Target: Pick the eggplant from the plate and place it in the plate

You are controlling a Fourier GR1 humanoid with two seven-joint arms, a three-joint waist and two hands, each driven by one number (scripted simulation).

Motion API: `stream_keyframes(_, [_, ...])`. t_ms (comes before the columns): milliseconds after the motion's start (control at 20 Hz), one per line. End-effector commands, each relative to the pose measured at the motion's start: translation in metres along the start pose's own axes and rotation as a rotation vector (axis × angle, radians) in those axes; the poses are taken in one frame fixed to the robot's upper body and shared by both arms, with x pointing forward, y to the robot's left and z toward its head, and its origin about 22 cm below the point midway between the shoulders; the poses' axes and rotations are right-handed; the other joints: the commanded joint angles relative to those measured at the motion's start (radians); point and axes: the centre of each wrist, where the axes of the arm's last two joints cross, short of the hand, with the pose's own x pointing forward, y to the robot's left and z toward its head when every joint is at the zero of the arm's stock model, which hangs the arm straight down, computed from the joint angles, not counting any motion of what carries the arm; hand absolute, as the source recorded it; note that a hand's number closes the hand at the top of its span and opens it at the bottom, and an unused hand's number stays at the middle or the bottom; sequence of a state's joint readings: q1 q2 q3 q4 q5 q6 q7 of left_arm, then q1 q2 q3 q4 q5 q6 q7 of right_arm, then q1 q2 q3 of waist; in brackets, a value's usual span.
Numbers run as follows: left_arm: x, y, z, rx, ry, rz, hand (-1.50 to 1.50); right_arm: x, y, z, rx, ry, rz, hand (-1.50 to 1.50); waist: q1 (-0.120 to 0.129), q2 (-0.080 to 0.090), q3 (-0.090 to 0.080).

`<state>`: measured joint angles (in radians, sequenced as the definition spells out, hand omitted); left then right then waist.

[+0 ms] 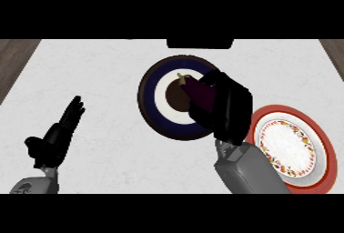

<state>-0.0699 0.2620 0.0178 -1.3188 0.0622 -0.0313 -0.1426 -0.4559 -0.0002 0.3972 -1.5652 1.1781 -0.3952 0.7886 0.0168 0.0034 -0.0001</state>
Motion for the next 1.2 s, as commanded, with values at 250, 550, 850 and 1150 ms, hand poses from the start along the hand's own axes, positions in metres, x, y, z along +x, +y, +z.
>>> stream_keyframes(250, [0.006, -0.008, -0.007, -0.010, -0.003, 0.002, 0.00, 0.003, 0.044, -0.035, -0.084, 0.169, -0.195, -1.50, 0.008, 0.003, 0.001])
stream_keyframes(550, [0.014, -0.008, -0.014, -0.004, -0.010, -0.001, 0.00, 0.007, 0.062, -0.059, -0.036, 0.259, -0.210, -1.50, 0.007, 0.003, 0.000])
stream_keyframes(850, [-0.002, 0.000, 0.000, 0.006, 0.019, 0.011, 0.00, 0.007, 0.044, -0.069, -0.207, 0.250, -0.439, -1.50, -0.001, 0.002, 0.001])
stream_keyframes(1150, [0.007, -0.005, -0.003, 0.015, 0.003, -0.016, 0.00, -0.027, 0.028, -0.025, -0.307, 0.304, -0.666, -1.50, -0.017, 0.000, 0.004])
